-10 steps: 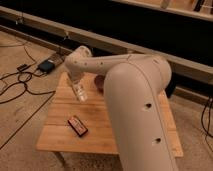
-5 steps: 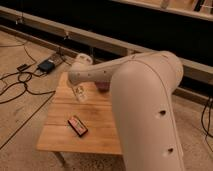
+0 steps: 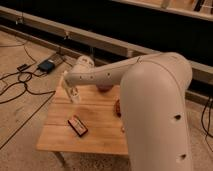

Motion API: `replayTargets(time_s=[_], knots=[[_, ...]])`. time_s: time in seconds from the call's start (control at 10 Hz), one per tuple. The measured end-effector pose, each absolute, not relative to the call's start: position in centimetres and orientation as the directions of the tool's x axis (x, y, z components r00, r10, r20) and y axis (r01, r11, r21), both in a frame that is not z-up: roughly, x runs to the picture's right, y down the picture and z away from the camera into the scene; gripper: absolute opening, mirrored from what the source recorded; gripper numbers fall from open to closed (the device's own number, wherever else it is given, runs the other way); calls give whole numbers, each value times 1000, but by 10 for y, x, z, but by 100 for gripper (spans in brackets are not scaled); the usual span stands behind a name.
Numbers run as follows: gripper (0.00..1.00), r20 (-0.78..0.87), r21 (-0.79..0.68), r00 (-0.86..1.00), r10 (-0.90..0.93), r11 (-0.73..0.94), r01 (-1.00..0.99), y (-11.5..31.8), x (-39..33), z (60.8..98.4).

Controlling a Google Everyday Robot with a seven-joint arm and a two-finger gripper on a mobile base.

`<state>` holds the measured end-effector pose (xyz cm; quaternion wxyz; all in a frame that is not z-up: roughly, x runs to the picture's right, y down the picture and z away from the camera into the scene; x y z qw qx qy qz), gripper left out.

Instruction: Stand the bottle upright

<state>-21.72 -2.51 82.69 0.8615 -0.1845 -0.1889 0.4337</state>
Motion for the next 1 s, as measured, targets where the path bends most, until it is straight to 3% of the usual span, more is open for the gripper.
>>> replayTargets(time_s=[0.5, 1.0], knots=[[0, 275, -664, 589, 760, 593, -456, 3, -249, 798], [0, 417, -797, 587, 694, 590, -132, -12, -222, 783]])
